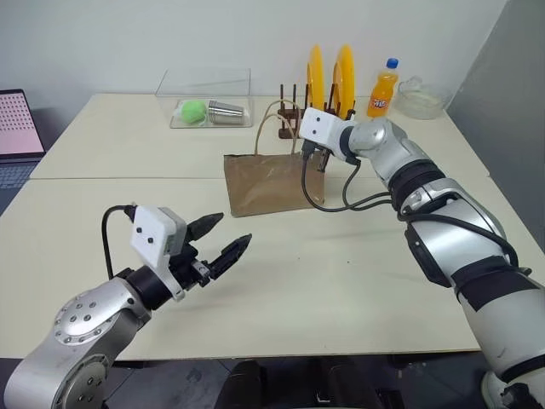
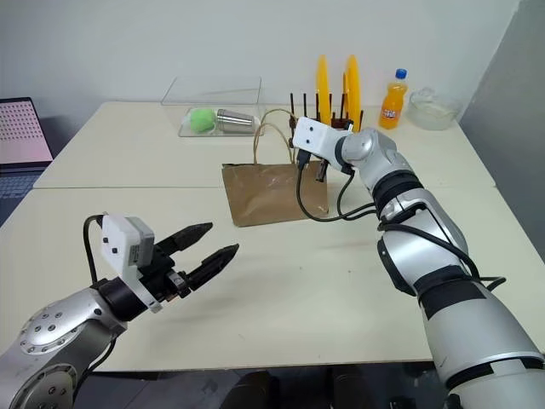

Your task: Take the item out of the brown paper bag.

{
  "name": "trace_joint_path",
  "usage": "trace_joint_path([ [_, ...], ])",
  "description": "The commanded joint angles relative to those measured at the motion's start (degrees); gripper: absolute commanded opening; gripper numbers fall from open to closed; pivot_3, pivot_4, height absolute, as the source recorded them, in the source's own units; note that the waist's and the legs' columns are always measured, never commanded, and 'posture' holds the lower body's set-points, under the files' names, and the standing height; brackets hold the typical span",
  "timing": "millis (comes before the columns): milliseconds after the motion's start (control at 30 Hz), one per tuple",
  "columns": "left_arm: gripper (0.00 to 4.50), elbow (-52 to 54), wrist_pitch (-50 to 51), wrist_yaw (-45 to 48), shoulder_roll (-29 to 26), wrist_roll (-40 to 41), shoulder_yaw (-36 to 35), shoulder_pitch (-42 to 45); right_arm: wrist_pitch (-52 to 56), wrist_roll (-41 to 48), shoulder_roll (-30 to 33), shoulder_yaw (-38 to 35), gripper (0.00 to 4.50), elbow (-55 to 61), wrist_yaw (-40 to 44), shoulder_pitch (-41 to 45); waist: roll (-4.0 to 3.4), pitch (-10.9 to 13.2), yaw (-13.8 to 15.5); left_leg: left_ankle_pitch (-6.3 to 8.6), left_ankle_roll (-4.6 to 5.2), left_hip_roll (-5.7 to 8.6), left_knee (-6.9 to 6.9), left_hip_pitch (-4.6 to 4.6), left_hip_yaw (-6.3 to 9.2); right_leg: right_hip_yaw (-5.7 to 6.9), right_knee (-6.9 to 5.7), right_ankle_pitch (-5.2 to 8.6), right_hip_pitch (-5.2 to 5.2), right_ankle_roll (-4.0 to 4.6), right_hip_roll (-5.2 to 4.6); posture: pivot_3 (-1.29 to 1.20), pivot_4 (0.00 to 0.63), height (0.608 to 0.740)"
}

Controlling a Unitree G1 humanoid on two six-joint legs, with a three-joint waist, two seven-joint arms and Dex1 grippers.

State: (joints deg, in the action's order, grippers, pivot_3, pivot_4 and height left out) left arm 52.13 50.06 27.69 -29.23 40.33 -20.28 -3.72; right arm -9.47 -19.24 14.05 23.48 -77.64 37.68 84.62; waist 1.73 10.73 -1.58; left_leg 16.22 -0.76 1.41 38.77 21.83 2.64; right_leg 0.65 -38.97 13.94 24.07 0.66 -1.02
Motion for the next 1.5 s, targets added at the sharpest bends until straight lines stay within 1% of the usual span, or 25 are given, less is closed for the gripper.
trace_joint_path([
  [33, 3.5, 1.9, -3.1, 0.9, -1.3, 1.0, -0.2, -2.2, -4.0, 0.6, 1.3, -1.6, 0.05, 1.6, 11.4, 1.0, -0.03, 0.0, -0.1, 0.01, 0.01, 0.0, -0.01, 0.0, 0.0, 0.0, 0.0, 0.0, 0.0, 0.0, 0.0, 0.0, 0.15, 0.74],
  [233, 3.5, -0.1, -9.1, 5.2, -3.1, -0.6, 0.7, -7.7, -7.5, 1.7, 3.3, -3.4, 0.05, 3.6, 22.5, 0.1, -0.13, 0.1, -0.1, 0.03, 0.05, 0.0, -0.03, -0.02, 0.01, 0.01, 0.02, 0.01, 0.0, 0.01, 0.0, 0.0, 0.15, 0.74],
  [467, 3.5, -2.5, -16.8, 10.4, -4.5, -3.7, 1.7, -13.9, -10.1, 4.7, 5.3, -4.7, 0.05, 9.8, 34.9, -4.4, -0.17, 0.1, 0.0, 0.03, 0.06, -0.01, -0.04, -0.02, 0.01, 0.02, 0.02, 0.02, -0.01, 0.03, 0.0, 0.0, 0.15, 0.74],
  [600, 3.5, -2.9, -19.6, 12.1, -5.5, -4.9, 2.3, -16.1, -8.9, 7.7, 7.2, -5.1, 0.05, 18.9, 42.4, -9.4, -0.19, 0.1, 0.0, 0.04, 0.07, -0.01, -0.04, -0.02, 0.03, 0.03, 0.04, 0.02, -0.02, 0.03, 0.0, 0.0, 0.15, 0.74],
  [733, 3.5, -3.6, -21.3, 13.1, -6.3, -5.6, 2.8, -17.1, -4.7, 10.9, 9.7, -5.3, 0.05, 32.0, 47.0, -15.5, -0.2, 0.1, 0.1, 0.04, 0.08, -0.02, -0.04, -0.02, 0.05, 0.05, 0.04, 0.03, -0.02, 0.03, 0.0, 0.0, 0.15, 0.74],
  [800, 3.5, -4.1, -21.8, 13.4, -6.7, -5.9, 3.1, -17.0, -2.4, 12.2, 10.6, -5.5, 0.05, 37.9, 47.6, -17.8, -0.27, 0.2, 0.1, 0.05, 0.08, -0.02, -0.04, -0.02, 0.06, 0.05, 0.04, 0.03, -0.02, 0.03, 0.0, 0.0, 0.15, 0.74],
  [933, 3.5, -5.5, -23.0, 14.7, -8.3, -6.5, 3.4, -16.0, 0.8, 14.9, 12.2, -7.6, 0.05, 47.6, 45.2, -20.4, -0.31, 0.2, 0.0, 0.05, 0.08, -0.04, -0.04, -0.02, 0.05, 0.06, 0.03, 0.03, 0.0, 0.02, 0.0, 0.0, 0.15, 0.74],
  [1067, 3.5, -8.4, -24.9, 18.0, -12.0, -7.5, 3.4, -11.9, 10.3, 23.9, 14.7, -13.1, 0.05, 65.2, 44.1, -26.1, -0.34, 0.2, 0.3, 0.05, 0.08, -0.04, -0.04, 0.0, 0.12, 0.13, 0.04, 0.04, -0.01, 0.02, 0.0, 0.0, 0.15, 0.74],
  [1200, 3.5, -13.9, -30.6, 22.5, -16.4, -13.1, 7.2, -4.3, 25.4, 30.8, 18.9, -17.5, 0.05, 82.7, 40.0, -37.0, -0.31, 0.2, 1.7, 0.05, 0.08, -0.03, -0.04, 0.03, 0.22, 0.23, 0.14, 0.04, -0.06, 0.01, 0.0, 0.0, 0.15, 0.74],
  [1233, 3.86, -15.7, -33.3, 24.9, -17.8, -14.9, 9.0, -2.2, 29.9, 33.1, 19.8, -19.0, 0.19, 87.7, 38.0, -40.9, -0.32, 0.2, 1.7, 0.05, 0.08, -0.03, -0.05, 0.04, 0.22, 0.24, 0.2, 0.05, -0.08, 0.01, 0.0, 0.0, 0.15, 0.74],
  [1267, 4.04, -17.3, -35.7, 27.2, -18.9, -16.4, 10.7, -0.5, 33.7, 35.0, 20.6, -20.2, 0.39, 92.0, 36.3, -44.4, -0.33, 0.2, 1.9, 0.05, 0.08, -0.03, -0.04, 0.05, 0.17, 0.19, 0.23, 0.05, -0.07, 0.01, -0.01, 0.0, 0.15, 0.74],
  [1300, 4.36, -19.1, -37.8, 28.7, -19.6, -18.1, 12.7, 1.6, 37.0, 36.8, 21.5, -21.4, 0.63, 96.1, 34.9, -48.0, -0.33, 0.2, 2.0, 0.05, 0.08, -0.02, -0.05, 0.1, 0.17, 0.19, 0.27, 0.05, -0.06, 0.01, -0.02, 0.0, 0.15, 0.74],
  [1333, 4.5, -20.8, -39.7, 30.0, -19.9, -19.4, 14.3, 3.5, 40.1, 38.5, 22.2, -22.3, 0.95, 99.6, 33.2, -51.1, -0.35, 0.2, 2.0, 0.05, 0.08, -0.02, -0.05, 0.11, 0.16, 0.19, 0.3, 0.05, -0.06, 0.01, -0.01, 0.0, 0.15, 0.74],
  [1433, 4.5, -25.2, -45.2, 33.3, -19.1, -23.0, 20.4, 10.1, 46.4, 41.4, 23.7, -24.5, 2.02, 109.1, 27.9, -61.0, -0.4, 0.2, 1.8, 0.06, 0.09, -0.03, -0.06, 0.11, 0.1, 0.15, 0.29, 0.05, -0.03, 0.0, -0.01, 0.0, 0.15, 0.74],
  [1500, 4.5, -27.5, -48.2, 35.5, -18.0, -25.0, 24.3, 14.5, 48.0, 41.4, 25.1, -24.6, 2.65, 114.5, 25.4, -67.4, -0.4, 0.2, 1.8, 0.06, 0.09, -0.04, -0.08, 0.12, 0.11, 0.17, 0.28, 0.12, -0.02, -0.12, -0.01, 0.0, 0.15, 0.74],
])
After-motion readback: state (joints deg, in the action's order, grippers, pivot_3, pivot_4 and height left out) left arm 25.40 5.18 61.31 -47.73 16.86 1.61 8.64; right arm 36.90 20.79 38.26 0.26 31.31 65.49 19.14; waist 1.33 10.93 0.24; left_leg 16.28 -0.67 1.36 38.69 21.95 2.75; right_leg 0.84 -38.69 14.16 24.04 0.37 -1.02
